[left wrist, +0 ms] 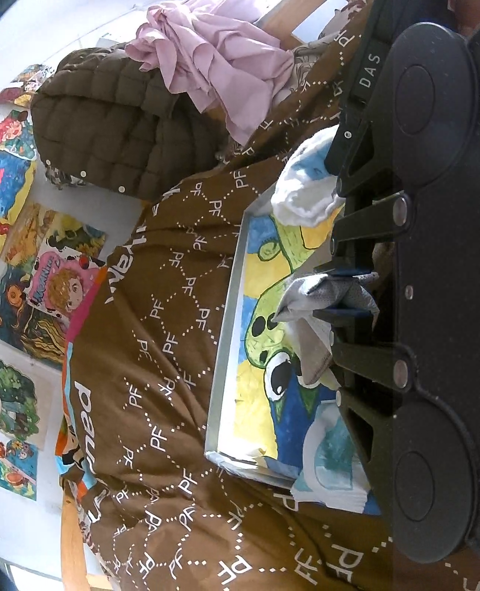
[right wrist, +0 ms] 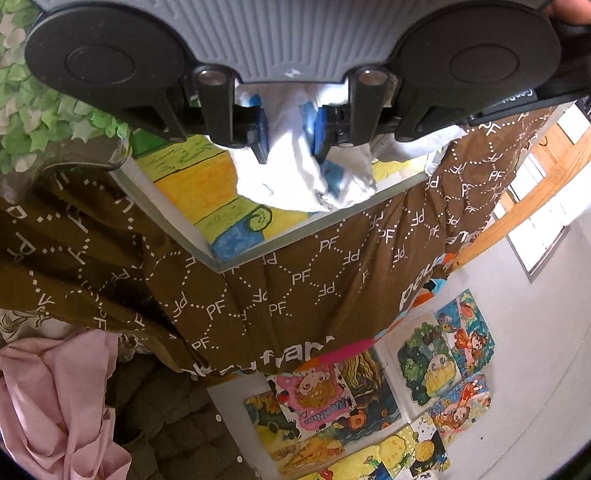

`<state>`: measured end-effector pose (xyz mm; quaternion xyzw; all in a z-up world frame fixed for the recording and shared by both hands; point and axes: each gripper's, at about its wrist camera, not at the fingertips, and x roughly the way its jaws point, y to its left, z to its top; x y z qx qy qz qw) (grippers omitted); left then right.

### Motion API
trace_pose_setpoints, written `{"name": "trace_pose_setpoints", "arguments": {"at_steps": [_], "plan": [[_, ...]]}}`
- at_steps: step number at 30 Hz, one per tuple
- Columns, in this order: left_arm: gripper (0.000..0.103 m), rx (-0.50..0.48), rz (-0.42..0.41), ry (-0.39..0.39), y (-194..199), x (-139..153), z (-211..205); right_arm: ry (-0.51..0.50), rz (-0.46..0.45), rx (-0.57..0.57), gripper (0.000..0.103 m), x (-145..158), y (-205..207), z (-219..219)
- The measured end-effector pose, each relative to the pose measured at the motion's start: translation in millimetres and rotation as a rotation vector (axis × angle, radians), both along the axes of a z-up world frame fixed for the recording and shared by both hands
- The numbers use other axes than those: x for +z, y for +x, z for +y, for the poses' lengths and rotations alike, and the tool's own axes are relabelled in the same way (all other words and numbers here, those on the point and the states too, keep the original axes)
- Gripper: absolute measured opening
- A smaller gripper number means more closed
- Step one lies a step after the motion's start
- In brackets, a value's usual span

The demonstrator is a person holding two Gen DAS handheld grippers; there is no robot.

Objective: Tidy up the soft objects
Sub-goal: 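Carry the grey cloth and white-blue cloth with both grippers over the tray, then open the left gripper to drop the grey cloth while the right gripper releases its cloth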

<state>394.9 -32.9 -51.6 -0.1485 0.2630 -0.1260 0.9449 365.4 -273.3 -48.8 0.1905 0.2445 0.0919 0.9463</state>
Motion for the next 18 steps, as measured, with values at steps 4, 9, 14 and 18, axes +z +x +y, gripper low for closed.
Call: {"name": "trace_pose_setpoints", "arguments": {"at_steps": [4,9,14,18], "plan": [[0.019,0.005,0.010,-0.004,-0.2,0.2,-0.8,0.000,0.007,0.003,0.035,0.9,0.1,-0.5],[0.023,0.009,0.025,-0.016,-0.2,1.0,-1.0,-0.016,-0.003,0.003,0.044,4.3,-0.4,-1.0],[0.030,0.014,0.030,0.000,-4.3,5.6,-2.1,-0.019,-0.009,-0.004,0.048,6.8,-2.7,-3.3],[0.039,0.031,0.030,0.024,-12.2,11.8,-2.2,-0.018,-0.044,-0.019,0.059,13.8,-10.4,-5.8]]}}
